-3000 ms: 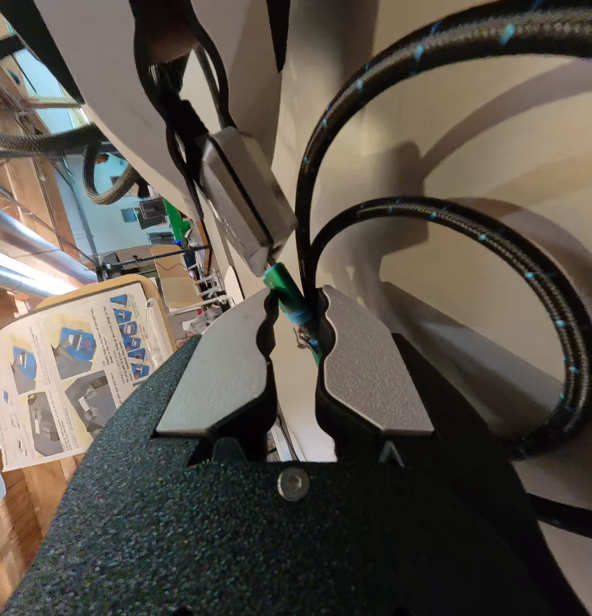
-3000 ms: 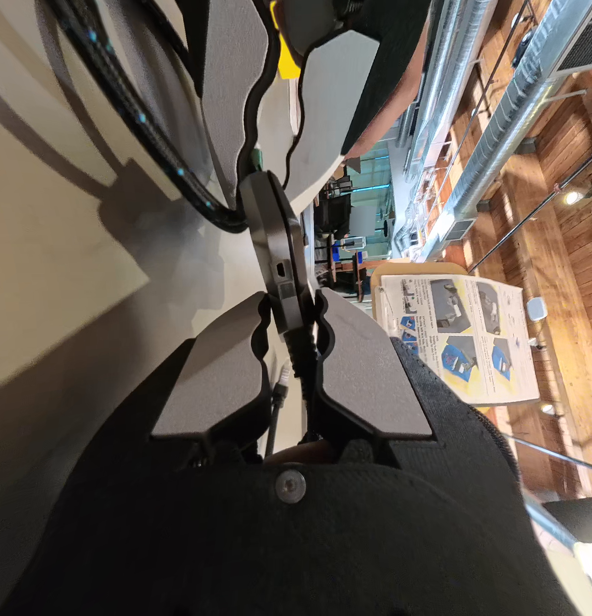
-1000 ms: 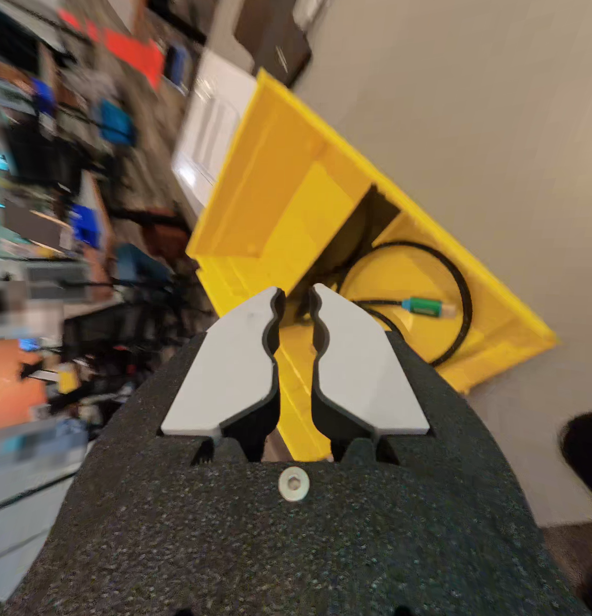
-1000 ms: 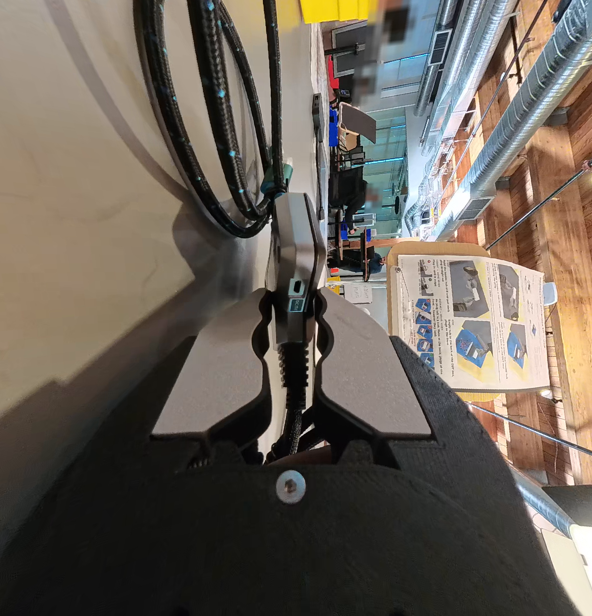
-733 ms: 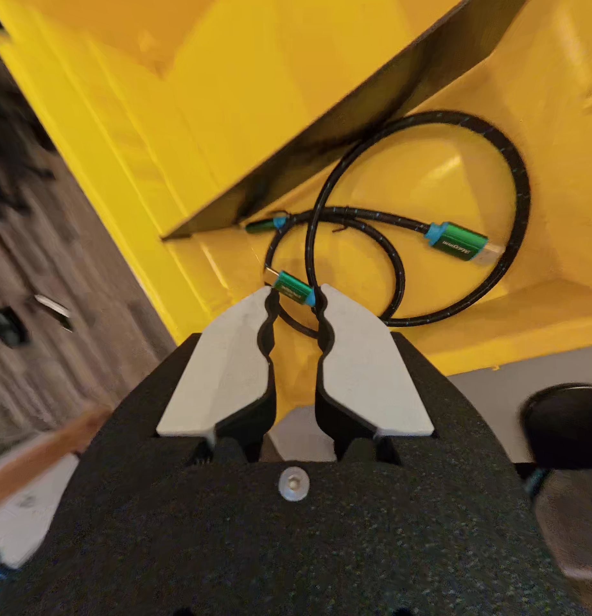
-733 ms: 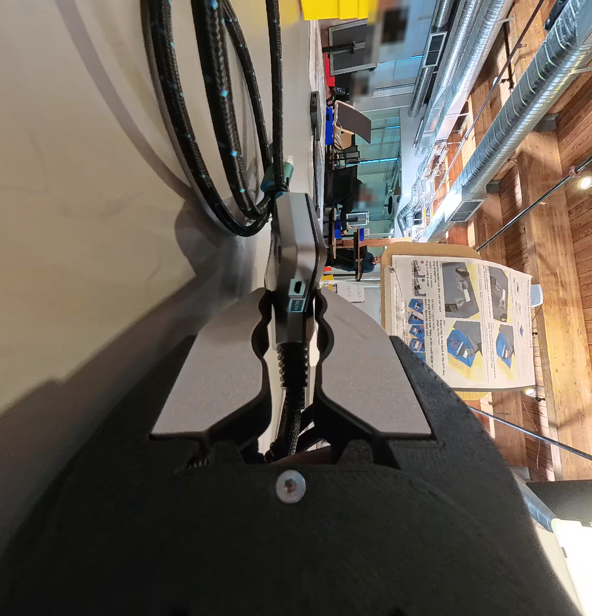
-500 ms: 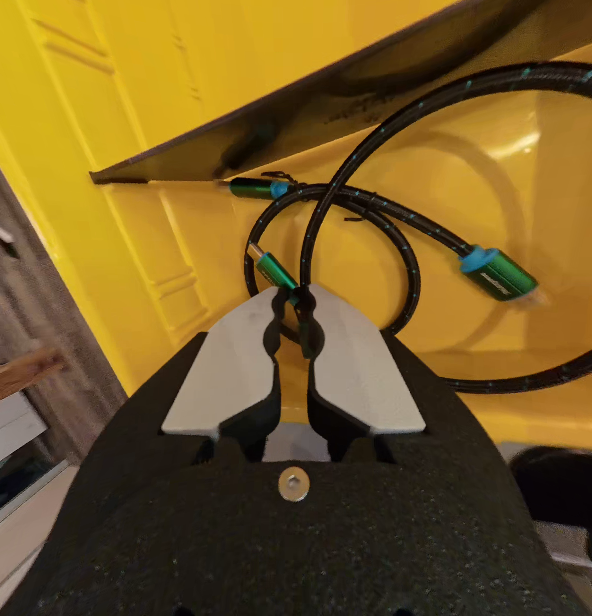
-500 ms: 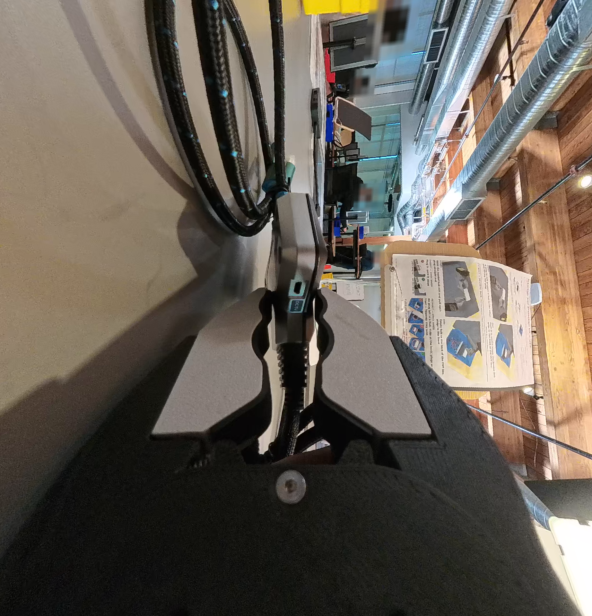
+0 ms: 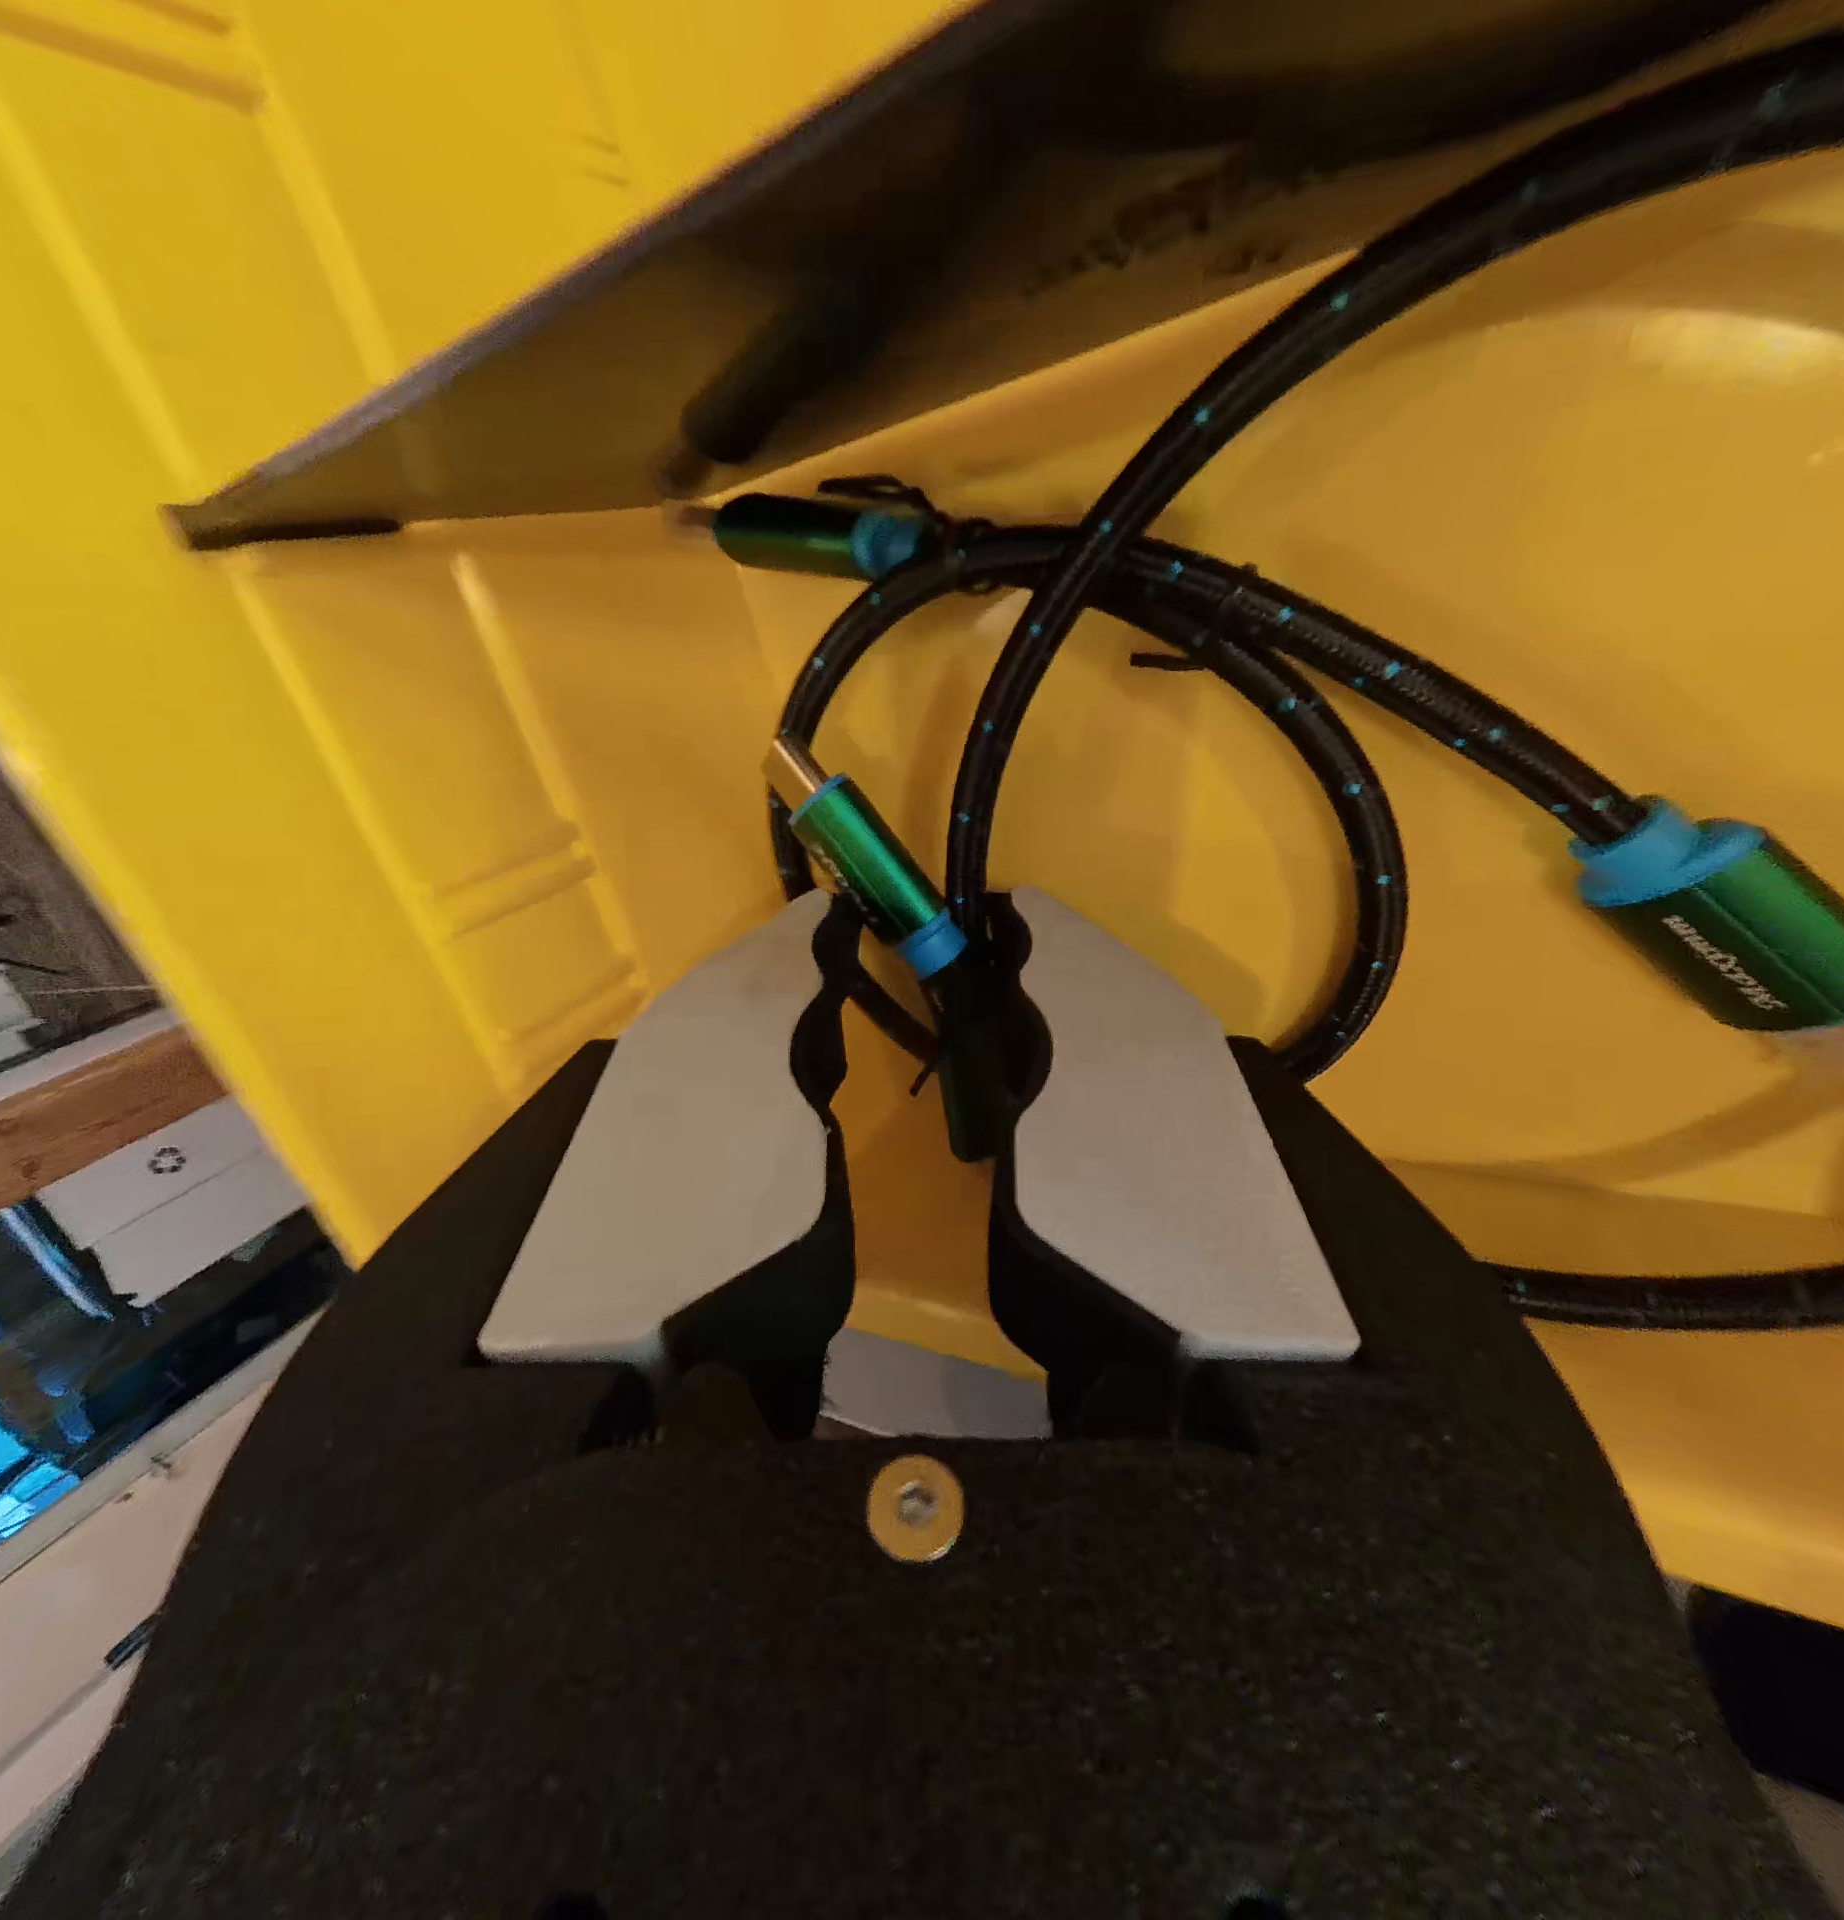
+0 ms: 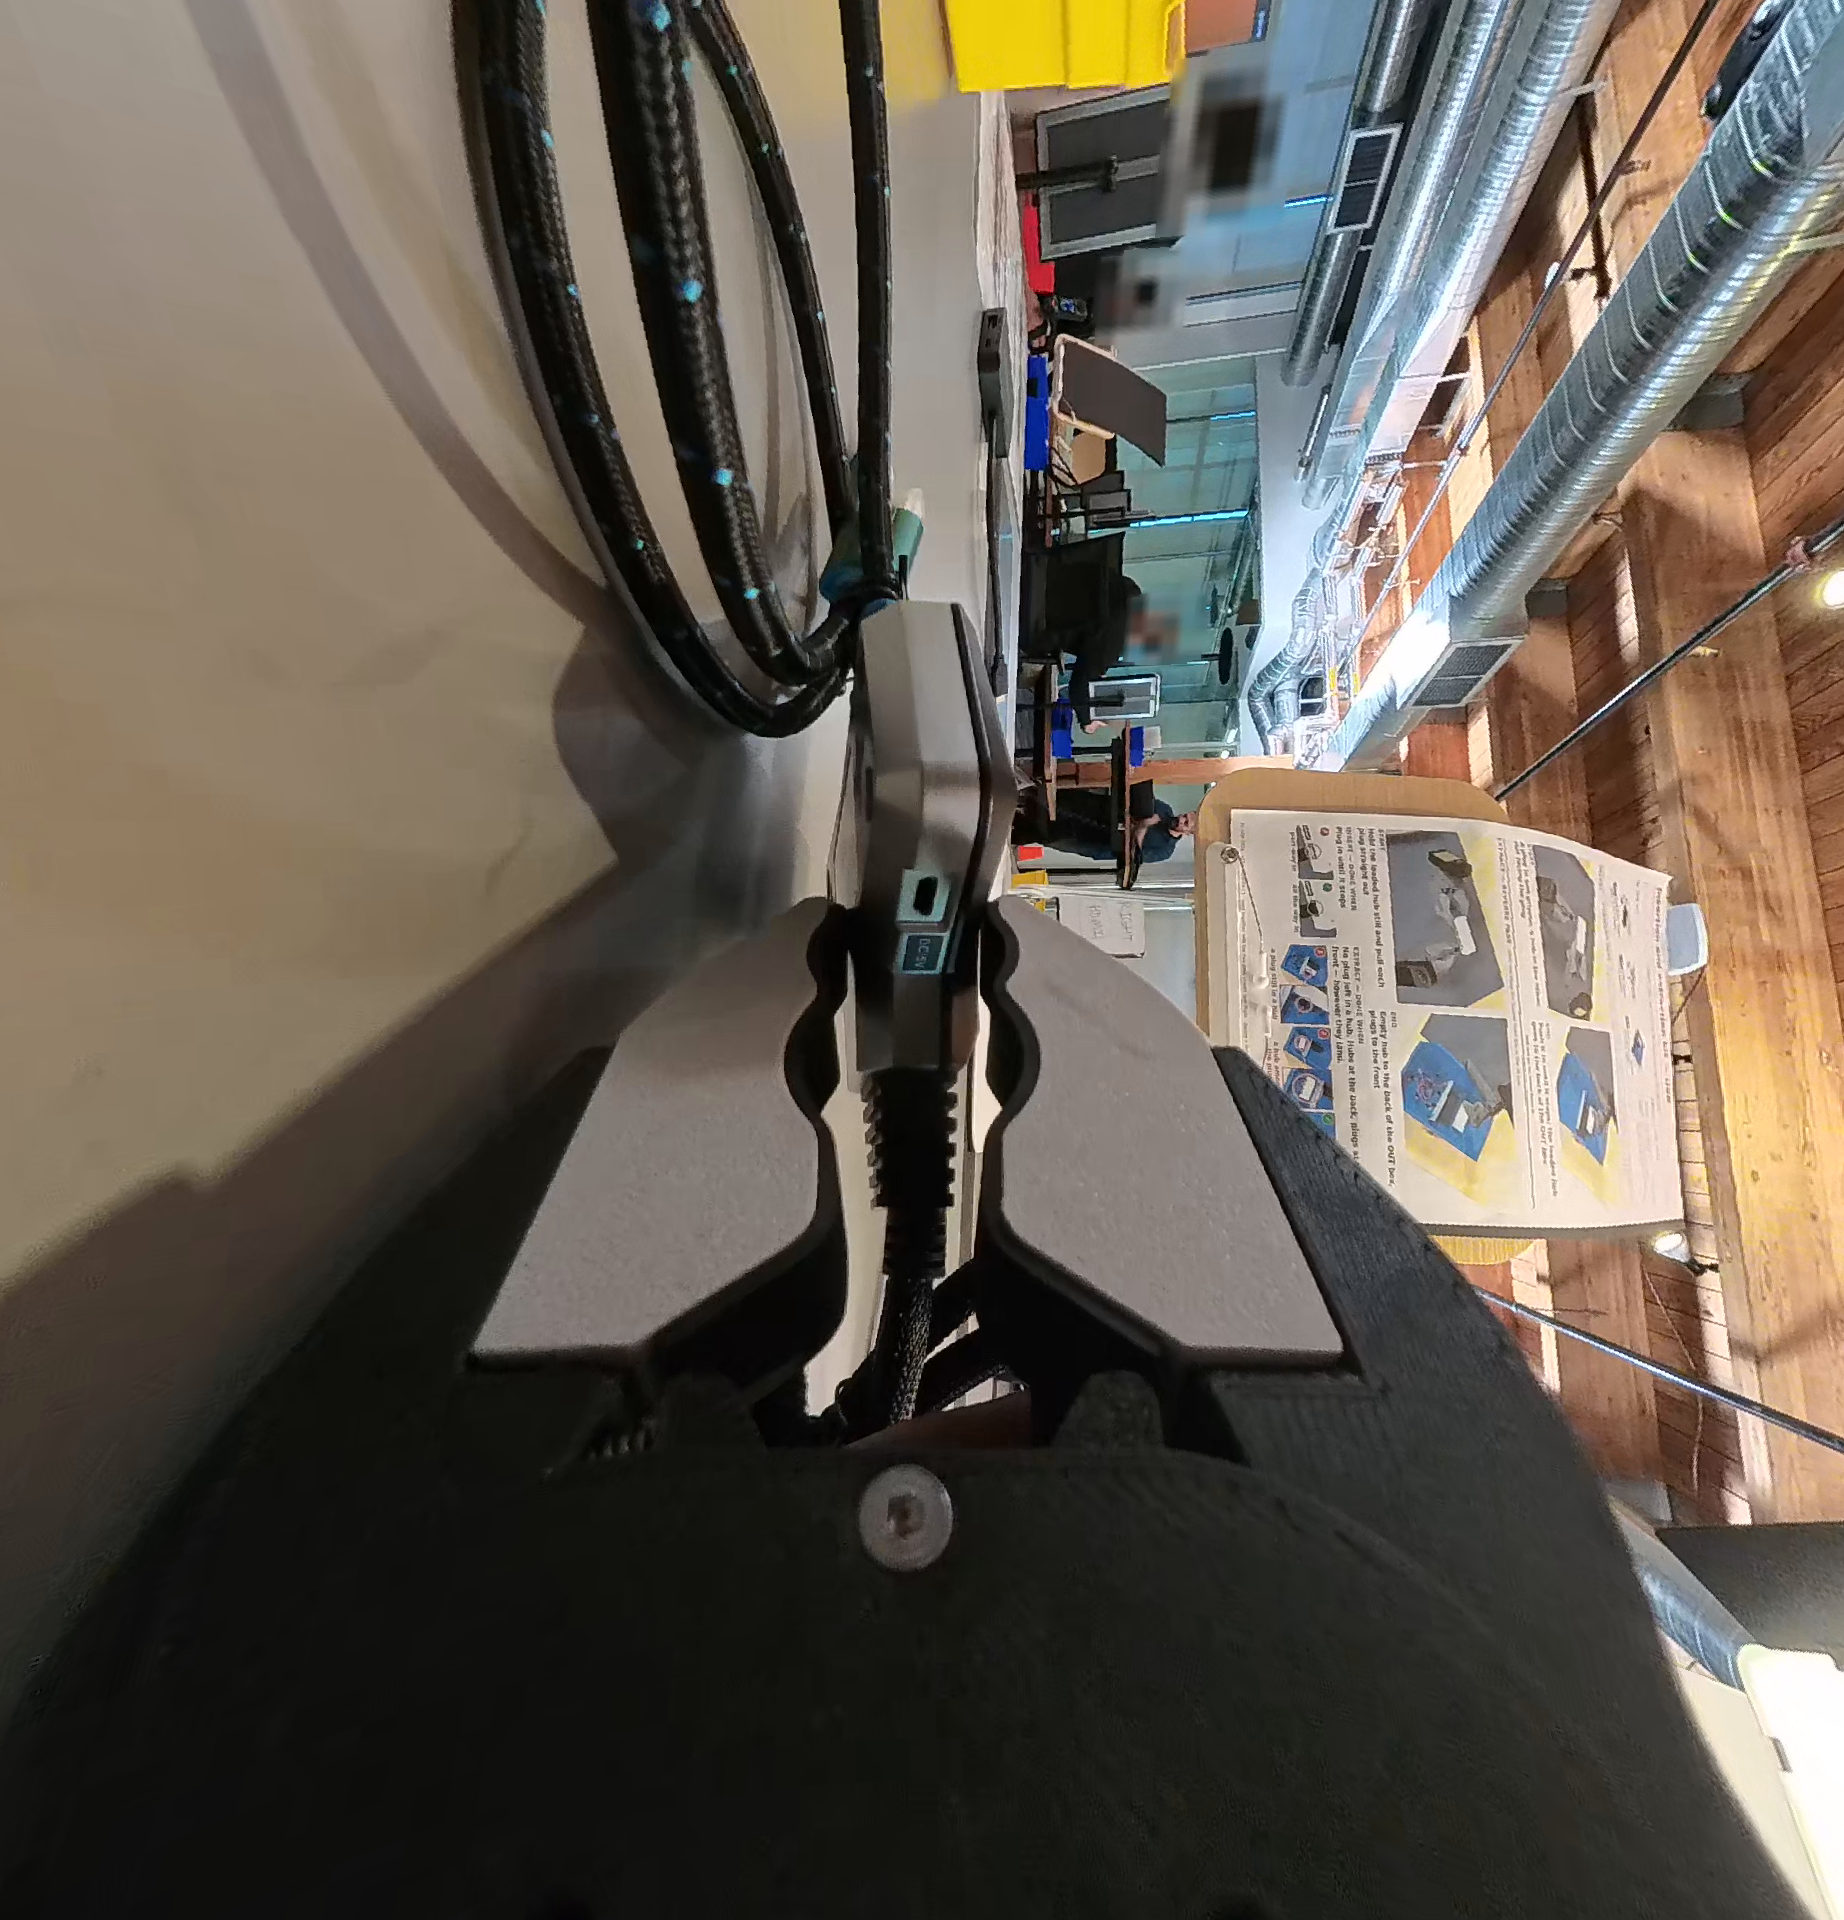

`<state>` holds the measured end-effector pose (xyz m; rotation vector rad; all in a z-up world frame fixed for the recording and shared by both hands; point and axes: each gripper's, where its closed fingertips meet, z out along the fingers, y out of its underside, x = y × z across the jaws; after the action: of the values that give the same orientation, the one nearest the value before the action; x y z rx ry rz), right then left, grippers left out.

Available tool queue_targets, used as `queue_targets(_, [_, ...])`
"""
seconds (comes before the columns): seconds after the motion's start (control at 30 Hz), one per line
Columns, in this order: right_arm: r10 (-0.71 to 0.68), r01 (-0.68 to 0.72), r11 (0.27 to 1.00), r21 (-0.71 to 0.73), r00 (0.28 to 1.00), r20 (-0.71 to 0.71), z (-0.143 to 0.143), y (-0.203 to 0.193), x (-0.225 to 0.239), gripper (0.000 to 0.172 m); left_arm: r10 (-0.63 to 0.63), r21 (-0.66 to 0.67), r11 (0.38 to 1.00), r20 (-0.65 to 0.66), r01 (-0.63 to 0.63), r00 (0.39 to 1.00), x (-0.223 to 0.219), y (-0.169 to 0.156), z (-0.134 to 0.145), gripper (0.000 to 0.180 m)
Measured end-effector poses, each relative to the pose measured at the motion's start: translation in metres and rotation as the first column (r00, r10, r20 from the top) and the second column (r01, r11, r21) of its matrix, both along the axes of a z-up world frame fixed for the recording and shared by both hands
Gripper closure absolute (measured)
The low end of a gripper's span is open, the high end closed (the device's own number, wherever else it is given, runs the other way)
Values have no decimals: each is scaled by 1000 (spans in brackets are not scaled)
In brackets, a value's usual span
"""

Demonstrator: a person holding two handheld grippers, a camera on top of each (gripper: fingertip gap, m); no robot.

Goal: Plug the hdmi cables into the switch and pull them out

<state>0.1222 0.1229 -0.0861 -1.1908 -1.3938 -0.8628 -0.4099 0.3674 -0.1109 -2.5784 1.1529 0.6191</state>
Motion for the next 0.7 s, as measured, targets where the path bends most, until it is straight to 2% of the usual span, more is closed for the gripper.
queue_targets(0.1, [1,-1,1000,1,1000,-6,1,-1,0,148,-43,109,993,-36,47,998,5,2,30,157])
queue_targets(0.2, [2,-2,1000,6,1000,-14,3,-1,0,148,-109,260,957,-91,129,990,16,2,84,160])
queue_targets(0.27, [4,-4,1000,13,1000,-19,5,0,0,148,-188,355,907,-135,224,973,33,-3,126,161])
queue_targets(0.33, [8,-7,1000,20,1000,-24,7,0,-1,148,-312,442,823,-171,356,935,64,-14,169,161])
queue_targets(0.4, [15,-15,1000,22,999,-33,8,0,-1,148,-500,482,673,-264,562,825,111,-33,203,162])
queue_targets(0.5, [25,-25,999,21,999,-36,7,0,-1,148,-699,475,418,-376,774,608,193,-69,221,163])
queue_targets(0.53, [28,-27,999,21,999,-36,7,0,-1,149,-759,477,348,-362,807,541,224,-84,218,162])
queue_targets(0.63, [29,-29,999,25,999,-38,8,-1,-1,148,-904,473,76,-338,878,261,313,-133,199,163])
queue_targets(0.7, [28,-27,999,28,999,-38,8,-1,0,148,-936,431,-36,-331,902,121,358,-157,175,163])
